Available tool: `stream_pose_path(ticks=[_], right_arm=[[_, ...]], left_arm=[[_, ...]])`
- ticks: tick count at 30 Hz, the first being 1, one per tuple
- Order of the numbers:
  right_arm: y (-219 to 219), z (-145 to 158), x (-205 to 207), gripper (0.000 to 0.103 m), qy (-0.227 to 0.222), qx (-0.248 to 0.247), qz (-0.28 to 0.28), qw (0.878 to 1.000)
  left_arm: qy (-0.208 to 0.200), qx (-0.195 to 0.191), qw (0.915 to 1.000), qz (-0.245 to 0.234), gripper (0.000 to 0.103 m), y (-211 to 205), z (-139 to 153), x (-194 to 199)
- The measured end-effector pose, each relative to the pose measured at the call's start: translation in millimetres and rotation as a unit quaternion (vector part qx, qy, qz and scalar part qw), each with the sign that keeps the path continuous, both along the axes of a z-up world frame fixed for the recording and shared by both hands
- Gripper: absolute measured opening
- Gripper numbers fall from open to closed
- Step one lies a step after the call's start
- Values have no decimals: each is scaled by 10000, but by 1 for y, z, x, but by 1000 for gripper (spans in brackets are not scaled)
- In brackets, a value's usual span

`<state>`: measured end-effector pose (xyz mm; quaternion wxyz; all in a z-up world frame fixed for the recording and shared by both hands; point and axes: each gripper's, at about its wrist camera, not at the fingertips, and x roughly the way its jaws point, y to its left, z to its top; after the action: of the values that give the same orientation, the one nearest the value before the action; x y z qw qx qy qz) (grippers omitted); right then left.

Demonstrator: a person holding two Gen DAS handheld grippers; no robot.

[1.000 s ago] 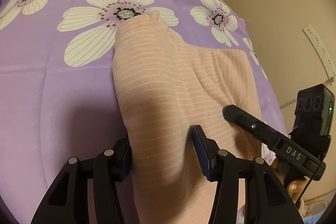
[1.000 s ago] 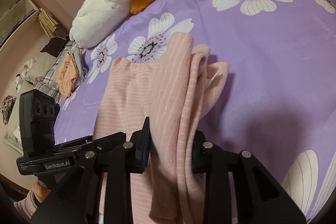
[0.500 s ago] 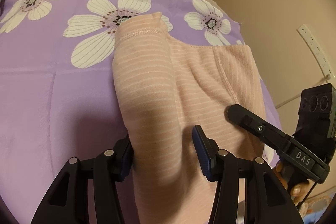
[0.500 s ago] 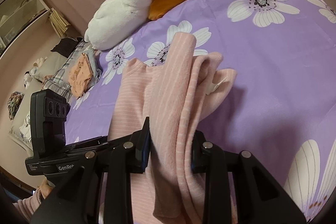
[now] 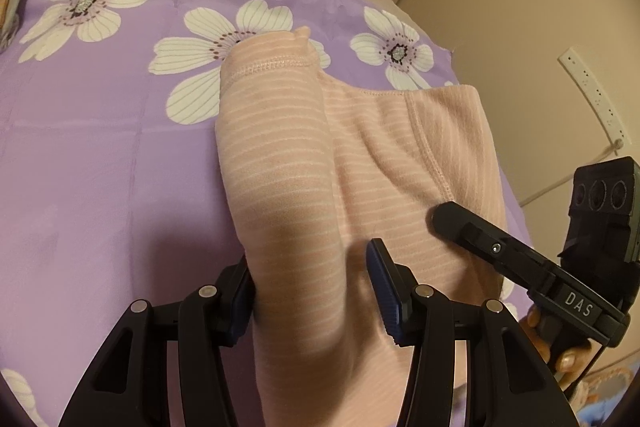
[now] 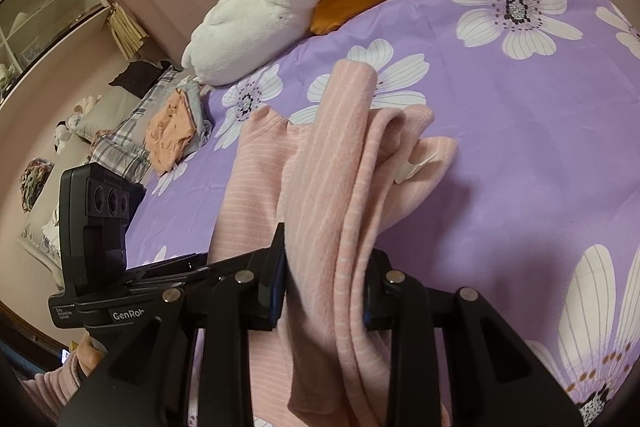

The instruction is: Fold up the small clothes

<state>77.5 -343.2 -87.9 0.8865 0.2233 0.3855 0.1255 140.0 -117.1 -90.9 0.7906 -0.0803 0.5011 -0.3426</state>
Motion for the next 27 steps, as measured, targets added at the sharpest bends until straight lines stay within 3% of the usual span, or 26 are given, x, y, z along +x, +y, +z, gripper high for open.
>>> stream_pose_path(ticks=[27], right_arm=[[81, 24, 7, 29, -194, -203, 714, 9971]], left_arm=[[-203, -103, 9979, 614, 51, 82, 25, -15]])
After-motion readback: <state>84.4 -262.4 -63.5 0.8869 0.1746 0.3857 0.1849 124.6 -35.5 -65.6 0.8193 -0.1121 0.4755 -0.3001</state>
